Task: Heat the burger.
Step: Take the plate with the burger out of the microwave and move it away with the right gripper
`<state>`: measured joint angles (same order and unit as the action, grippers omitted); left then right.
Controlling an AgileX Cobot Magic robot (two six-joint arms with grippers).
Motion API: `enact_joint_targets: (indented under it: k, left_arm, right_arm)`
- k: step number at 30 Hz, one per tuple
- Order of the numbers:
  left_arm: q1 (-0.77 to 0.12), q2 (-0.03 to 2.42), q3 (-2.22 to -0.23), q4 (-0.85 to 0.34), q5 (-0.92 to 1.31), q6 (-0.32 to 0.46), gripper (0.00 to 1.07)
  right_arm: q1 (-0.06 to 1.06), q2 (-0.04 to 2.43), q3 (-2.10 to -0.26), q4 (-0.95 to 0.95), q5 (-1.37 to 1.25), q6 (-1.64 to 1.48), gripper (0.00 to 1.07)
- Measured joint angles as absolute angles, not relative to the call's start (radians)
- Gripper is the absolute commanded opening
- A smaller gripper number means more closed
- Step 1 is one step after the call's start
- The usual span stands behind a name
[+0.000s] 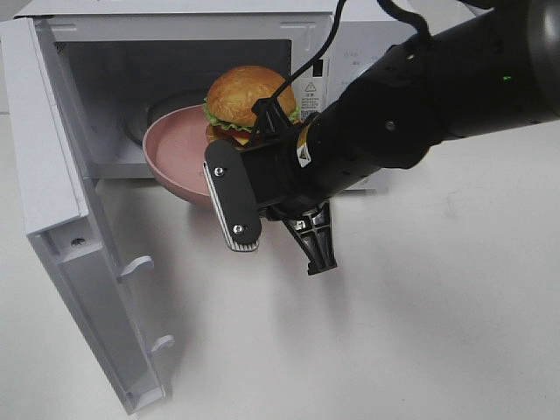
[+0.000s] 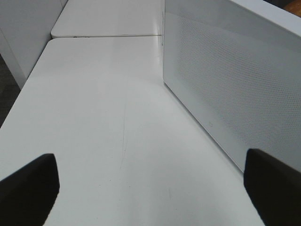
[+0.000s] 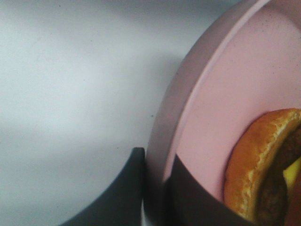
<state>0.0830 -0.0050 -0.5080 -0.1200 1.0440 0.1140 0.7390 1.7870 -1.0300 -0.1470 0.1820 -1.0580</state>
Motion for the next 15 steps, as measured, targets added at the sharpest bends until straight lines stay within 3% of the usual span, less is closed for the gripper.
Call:
enact_joint_targets:
  k: [15]
  left_arm:
    - [0.083, -0.005, -0.508, -0.120, 1.044, 0.114, 1.00]
  right_arm:
    - [0.739, 1.575, -0.794, -0.148, 0.129, -1.060, 0.00]
